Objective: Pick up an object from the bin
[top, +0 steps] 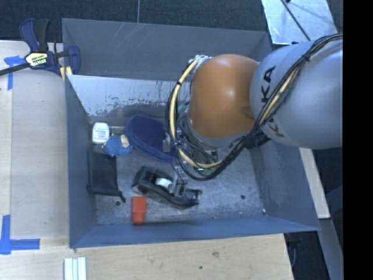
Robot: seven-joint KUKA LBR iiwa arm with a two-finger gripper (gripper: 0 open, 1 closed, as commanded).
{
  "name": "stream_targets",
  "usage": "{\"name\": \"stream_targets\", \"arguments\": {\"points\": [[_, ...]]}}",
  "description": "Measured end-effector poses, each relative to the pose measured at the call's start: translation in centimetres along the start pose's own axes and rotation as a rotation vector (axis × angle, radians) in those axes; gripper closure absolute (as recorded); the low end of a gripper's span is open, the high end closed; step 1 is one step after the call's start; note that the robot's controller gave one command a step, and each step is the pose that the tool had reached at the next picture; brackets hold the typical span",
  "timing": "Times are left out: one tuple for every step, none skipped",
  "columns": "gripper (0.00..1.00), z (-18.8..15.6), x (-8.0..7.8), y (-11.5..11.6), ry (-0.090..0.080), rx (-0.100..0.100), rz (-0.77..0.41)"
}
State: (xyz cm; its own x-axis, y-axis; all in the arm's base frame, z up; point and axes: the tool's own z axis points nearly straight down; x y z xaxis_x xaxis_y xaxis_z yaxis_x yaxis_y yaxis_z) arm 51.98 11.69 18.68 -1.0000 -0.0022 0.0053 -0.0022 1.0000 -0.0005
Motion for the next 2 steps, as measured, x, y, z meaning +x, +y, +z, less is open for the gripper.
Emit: {"name": "stream_targets", "arguments": {"points": [[0.0, 9.93, 1.62, -1.39, 0.007, 0.002, 0.115], [1.0, 9.65, 1.68, -1.54, 0.013, 0.006, 0.116]]}}
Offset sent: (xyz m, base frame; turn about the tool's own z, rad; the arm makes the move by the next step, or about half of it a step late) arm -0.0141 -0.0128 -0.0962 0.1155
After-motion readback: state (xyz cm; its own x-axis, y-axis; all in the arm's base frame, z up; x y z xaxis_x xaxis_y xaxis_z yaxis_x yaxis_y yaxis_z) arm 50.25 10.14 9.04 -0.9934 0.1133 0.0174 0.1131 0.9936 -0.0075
